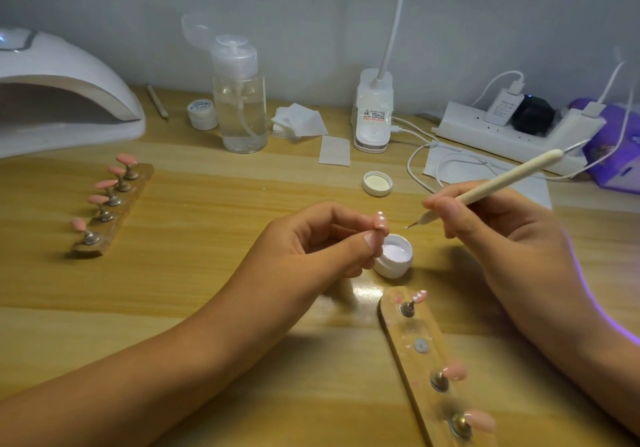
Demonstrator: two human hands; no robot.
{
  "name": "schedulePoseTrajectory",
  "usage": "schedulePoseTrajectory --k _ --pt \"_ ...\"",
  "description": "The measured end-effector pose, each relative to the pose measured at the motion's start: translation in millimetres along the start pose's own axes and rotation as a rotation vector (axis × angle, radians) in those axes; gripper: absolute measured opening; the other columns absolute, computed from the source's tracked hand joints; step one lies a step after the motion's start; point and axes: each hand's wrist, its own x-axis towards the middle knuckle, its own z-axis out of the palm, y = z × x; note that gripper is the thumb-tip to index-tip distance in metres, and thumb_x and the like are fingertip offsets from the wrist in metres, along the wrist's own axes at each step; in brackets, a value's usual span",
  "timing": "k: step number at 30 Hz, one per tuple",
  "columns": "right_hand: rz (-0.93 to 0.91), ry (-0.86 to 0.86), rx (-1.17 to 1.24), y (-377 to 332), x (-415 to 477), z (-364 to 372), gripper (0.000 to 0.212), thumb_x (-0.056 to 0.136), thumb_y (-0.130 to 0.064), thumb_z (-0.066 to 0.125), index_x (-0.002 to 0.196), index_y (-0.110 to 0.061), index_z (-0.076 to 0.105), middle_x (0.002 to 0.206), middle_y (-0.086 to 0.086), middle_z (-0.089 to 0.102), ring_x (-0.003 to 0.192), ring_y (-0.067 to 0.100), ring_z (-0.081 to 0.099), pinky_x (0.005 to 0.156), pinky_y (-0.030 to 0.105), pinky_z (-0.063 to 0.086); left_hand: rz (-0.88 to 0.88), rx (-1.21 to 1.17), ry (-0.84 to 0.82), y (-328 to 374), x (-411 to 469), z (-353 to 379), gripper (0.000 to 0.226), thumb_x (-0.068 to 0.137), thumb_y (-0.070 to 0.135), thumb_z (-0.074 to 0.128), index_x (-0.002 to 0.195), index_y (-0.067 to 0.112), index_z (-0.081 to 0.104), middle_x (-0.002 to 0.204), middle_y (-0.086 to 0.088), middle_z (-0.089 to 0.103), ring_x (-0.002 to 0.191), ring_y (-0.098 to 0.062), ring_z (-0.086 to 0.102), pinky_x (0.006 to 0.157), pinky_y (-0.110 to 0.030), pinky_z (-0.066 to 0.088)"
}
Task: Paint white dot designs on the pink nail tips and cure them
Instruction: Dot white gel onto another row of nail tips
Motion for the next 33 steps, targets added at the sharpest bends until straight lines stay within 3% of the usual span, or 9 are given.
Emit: schedulePoseTrajectory --k 4,9,13,15,17,20,23,28,33 --pt "-0.055 -0.068 -0.12 2.5 -3.5 3.1 0.016 0.083 -0.032 0.062 0.091 -0.022 0.07 0.087 -0.009 0.068 0.077 0.008 0.059 0.069 0.013 0.046 -0.001 0.002 -0.005 0.3 -0.4 0.7 0.011 0.076 0.022 0.067 0.085 0.021 0.074 0.076 0.004 0.071 0.068 -0.002 0.062 0.063 -0.013 0.049" --pt "-0.114 -0.16 -0.214 9.5 -4.0 2.9 0.01 0.089 -0.028 0.061 0.094 -0.021 0.068 0.088 -0.005 0.066 0.08 0.027 0.057 0.07 0.031 0.049 -0.001 0.022 -0.014 0.3 -0.7 0.7 0.011 0.077 0.021 0.067 0.086 0.02 0.073 0.075 0.005 0.07 0.066 0.0 0.062 0.062 -0.012 0.048" --pt "-0.11 -0.201 -0.23 12.1 -2.5 2.4 0.013 0.089 -0.032 0.062 0.095 -0.022 0.068 0.087 -0.003 0.065 0.079 0.029 0.056 0.07 0.039 0.048 -0.002 0.041 -0.024 0.2 -0.8 -0.4 0.011 0.078 0.023 0.067 0.086 0.023 0.074 0.076 0.006 0.071 0.067 0.0 0.062 0.063 -0.011 0.048" --pt "-0.132 -0.192 -0.219 11.6 -2.6 2.8 0.014 0.088 -0.032 0.064 0.095 -0.02 0.068 0.087 -0.003 0.065 0.079 0.03 0.056 0.07 0.036 0.048 -0.003 0.039 -0.027 0.0 -0.7 -0.3 0.011 0.078 0.023 0.067 0.087 0.024 0.074 0.076 0.006 0.071 0.068 0.001 0.062 0.063 -0.011 0.048" --pt "-0.155 -0.148 -0.154 9.5 -3.1 3.1 0.014 0.087 -0.027 0.062 0.095 -0.017 0.068 0.087 -0.004 0.065 0.08 0.028 0.057 0.07 0.031 0.048 -0.001 0.035 -0.026 -0.4 -0.5 -0.1 0.012 0.077 0.024 0.067 0.086 0.024 0.074 0.077 0.006 0.071 0.07 -0.001 0.063 0.064 -0.011 0.048" --pt "-0.157 -0.058 -0.02 6.0 -2.9 2.7 0.011 0.087 -0.024 0.059 0.094 -0.017 0.066 0.085 -0.009 0.066 0.078 0.009 0.06 0.072 0.017 0.047 0.004 0.038 -0.024 -1.3 -0.1 0.0 0.013 0.076 0.025 0.067 0.086 0.023 0.075 0.079 0.003 0.071 0.072 -0.004 0.063 0.064 -0.014 0.049" --pt "-0.116 0.012 0.092 5.5 -1.4 1.2 0.006 0.085 -0.026 0.063 0.088 -0.021 0.061 0.073 -0.011 0.062 0.073 0.003 0.061 0.07 0.013 0.048 0.003 0.028 -0.023 -1.8 0.3 -0.2 0.014 0.076 0.025 0.068 0.086 0.019 0.074 0.079 0.003 0.072 0.071 -0.004 0.064 0.064 -0.014 0.049" --pt "0.045 0.01 0.285 8.4 -0.3 -7.1 0.026 0.069 -0.043 0.08 0.072 -0.029 0.059 0.068 -0.005 0.057 0.073 0.013 0.055 0.076 0.026 0.049 0.013 0.018 -0.035 -3.2 0.8 -0.5 0.009 0.079 0.02 0.069 0.086 0.021 0.075 0.078 0.003 0.072 0.068 -0.004 0.062 0.064 -0.014 0.048" --pt "0.11 -0.085 0.572 3.8 -2.1 -2.2 0.017 0.076 -0.015 0.062 0.063 -0.02 0.052 0.058 -0.004 0.048 0.054 0.006 0.047 0.081 0.037 0.056 0.01 0.051 -0.112 -2.8 -2.5 1.4 0.007 0.077 0.019 0.074 0.083 0.021 0.075 0.08 0.007 0.073 0.072 -0.001 0.065 0.066 -0.011 0.048"
